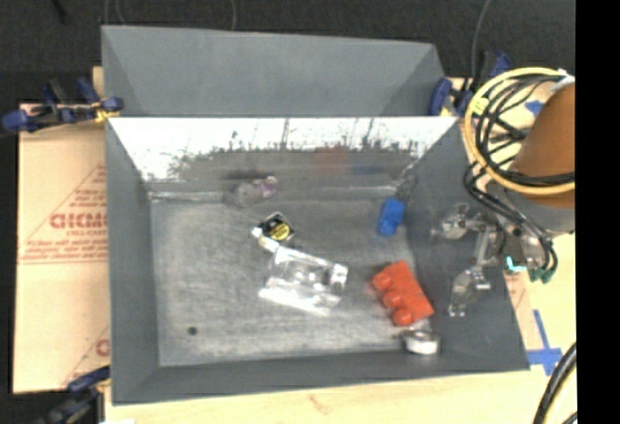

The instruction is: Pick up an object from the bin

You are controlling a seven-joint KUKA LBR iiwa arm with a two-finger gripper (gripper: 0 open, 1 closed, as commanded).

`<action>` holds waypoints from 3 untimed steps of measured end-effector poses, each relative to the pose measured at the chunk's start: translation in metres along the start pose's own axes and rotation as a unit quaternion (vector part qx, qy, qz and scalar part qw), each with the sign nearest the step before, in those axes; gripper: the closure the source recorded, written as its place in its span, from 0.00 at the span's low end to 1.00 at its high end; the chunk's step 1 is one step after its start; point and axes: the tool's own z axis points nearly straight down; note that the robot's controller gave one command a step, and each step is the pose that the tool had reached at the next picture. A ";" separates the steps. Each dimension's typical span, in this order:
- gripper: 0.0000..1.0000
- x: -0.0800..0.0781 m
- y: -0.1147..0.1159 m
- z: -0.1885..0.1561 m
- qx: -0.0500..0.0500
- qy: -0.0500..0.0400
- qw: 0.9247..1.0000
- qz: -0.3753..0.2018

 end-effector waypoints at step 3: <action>0.00 -0.139 0.108 0.100 -0.001 -0.008 0.984 -0.177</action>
Offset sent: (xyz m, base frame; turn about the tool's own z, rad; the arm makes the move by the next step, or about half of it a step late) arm 0.0267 0.0184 -0.1436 -0.2162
